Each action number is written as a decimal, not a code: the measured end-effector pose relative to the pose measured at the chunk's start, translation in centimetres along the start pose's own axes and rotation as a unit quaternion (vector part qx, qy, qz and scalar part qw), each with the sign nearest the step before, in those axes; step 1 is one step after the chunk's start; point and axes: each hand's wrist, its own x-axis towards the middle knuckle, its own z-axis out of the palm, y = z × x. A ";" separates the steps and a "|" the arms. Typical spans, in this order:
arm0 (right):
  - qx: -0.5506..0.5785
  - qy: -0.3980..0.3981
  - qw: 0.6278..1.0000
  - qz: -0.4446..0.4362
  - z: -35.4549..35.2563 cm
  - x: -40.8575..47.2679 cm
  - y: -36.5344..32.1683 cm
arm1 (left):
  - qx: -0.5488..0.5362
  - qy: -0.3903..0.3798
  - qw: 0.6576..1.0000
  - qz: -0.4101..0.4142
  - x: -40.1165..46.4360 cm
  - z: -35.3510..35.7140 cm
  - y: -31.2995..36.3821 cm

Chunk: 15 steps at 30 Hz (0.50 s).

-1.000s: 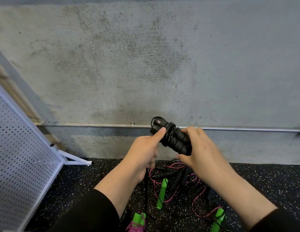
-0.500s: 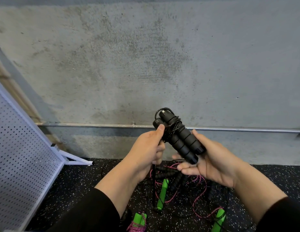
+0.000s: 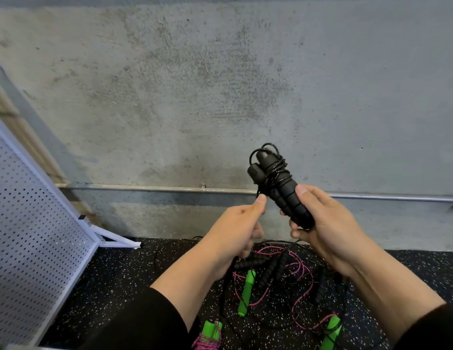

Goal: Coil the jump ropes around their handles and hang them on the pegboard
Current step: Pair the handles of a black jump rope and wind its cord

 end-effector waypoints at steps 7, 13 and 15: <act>-0.364 0.036 0.924 -0.108 -0.1 -0.2 0.6 | -0.094 -0.017 0.994 -0.054 0.5 0.2 -0.2; -0.515 0.037 0.824 -0.232 1.1 -0.9 1.3 | -0.166 0.023 0.984 -0.066 0.8 0.2 -0.5; -0.458 0.021 0.865 -0.205 1.0 -0.9 1.1 | -0.176 0.034 0.982 -0.056 0.9 0.1 -0.6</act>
